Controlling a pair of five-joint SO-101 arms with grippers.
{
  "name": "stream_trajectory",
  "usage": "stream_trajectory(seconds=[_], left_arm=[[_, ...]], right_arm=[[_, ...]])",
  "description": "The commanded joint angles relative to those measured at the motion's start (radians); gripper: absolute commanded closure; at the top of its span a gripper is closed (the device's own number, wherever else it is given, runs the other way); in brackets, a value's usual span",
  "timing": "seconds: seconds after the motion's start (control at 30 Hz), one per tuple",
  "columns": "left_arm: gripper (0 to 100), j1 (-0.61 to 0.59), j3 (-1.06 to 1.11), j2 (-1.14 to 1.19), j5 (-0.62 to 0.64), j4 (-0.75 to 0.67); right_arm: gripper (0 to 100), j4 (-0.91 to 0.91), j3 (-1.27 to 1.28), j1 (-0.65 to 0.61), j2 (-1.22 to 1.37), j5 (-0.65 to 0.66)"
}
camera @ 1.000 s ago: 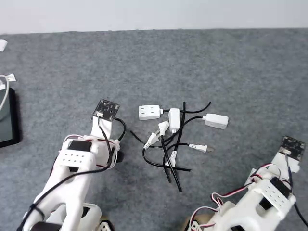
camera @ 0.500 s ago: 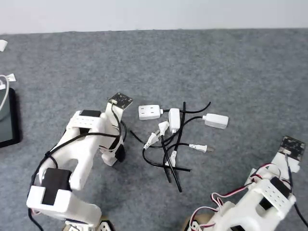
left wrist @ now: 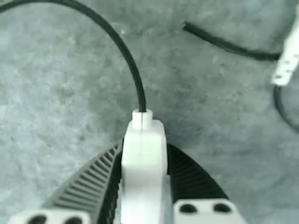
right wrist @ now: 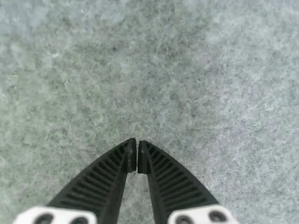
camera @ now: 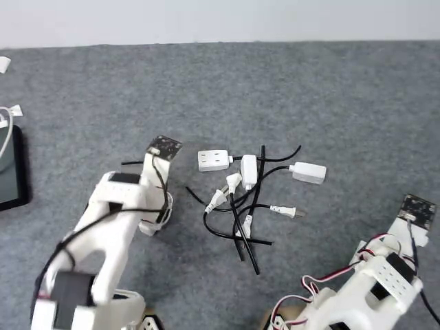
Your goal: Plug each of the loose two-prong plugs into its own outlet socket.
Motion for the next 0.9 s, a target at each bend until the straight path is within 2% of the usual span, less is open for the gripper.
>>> stream_trajectory(seconds=[0.0, 0.17, 0.27, 0.43, 0.63, 0.77, 0.87], left_arm=[[99, 0.081, 0.082, -0.262, 0.224, -0.028], [99, 0.213, 0.147, -0.47, 0.437, -0.028], [98, 0.296, 0.173, -0.493, 0.537, -0.035], [98, 0.302, 0.183, -0.43, 0.548, -0.074], [96, 0.127, 0.162, -0.287, 0.422, -0.071], [93, 0.025, 0.154, -0.196, 0.203, -0.021], [86, -0.043, 0.16, -0.175, 0.087, -0.018]], right_arm=[[98.7, -0.012, -0.003, -0.004, -0.019, 0.008], [98.7, -0.012, -0.003, -0.004, -0.019, 0.008], [98.7, -0.012, -0.003, -0.004, -0.019, 0.008], [98.7, -0.012, -0.003, -0.004, -0.019, 0.008], [98.7, -0.012, -0.003, -0.004, -0.019, 0.009], [98.7, -0.012, -0.003, -0.004, -0.019, 0.009], [98.7, -0.012, -0.003, -0.004, -0.019, 0.009]])
